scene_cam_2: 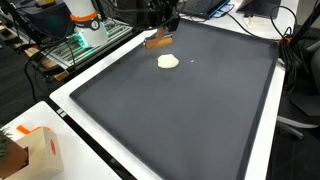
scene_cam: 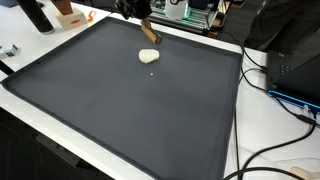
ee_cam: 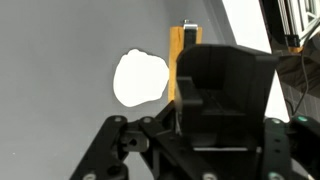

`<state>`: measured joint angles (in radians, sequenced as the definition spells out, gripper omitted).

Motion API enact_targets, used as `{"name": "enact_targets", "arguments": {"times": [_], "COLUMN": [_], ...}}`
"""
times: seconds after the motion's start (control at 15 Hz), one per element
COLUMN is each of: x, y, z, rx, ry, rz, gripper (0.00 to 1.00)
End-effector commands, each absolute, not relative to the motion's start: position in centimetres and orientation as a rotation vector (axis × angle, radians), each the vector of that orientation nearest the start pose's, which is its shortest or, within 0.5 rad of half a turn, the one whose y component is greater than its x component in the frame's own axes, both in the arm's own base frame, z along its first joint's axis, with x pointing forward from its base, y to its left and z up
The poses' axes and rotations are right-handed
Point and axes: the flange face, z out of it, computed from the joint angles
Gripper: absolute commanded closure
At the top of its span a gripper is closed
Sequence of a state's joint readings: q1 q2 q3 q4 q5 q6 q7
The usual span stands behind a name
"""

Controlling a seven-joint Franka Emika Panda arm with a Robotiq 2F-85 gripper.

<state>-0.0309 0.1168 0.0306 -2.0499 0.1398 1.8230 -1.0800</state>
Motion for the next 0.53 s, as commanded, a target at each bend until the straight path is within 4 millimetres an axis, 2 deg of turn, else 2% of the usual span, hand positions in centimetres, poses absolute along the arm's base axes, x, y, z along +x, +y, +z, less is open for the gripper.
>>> {"name": "enact_targets", "arguments": {"times": [0.0,0.2,0.47], "x": [52.0,51.9,52.0], "y": [0.1,-0.3,-0.7], "z": [40.9,44.0,46.6], "rx": [-2.606,-2.726,-2.864], "ry": [-1.133,-0.929,-0.641], "rz": [0.332,0.308,0.244], "gripper": [0.81,0.81,0.81]}}
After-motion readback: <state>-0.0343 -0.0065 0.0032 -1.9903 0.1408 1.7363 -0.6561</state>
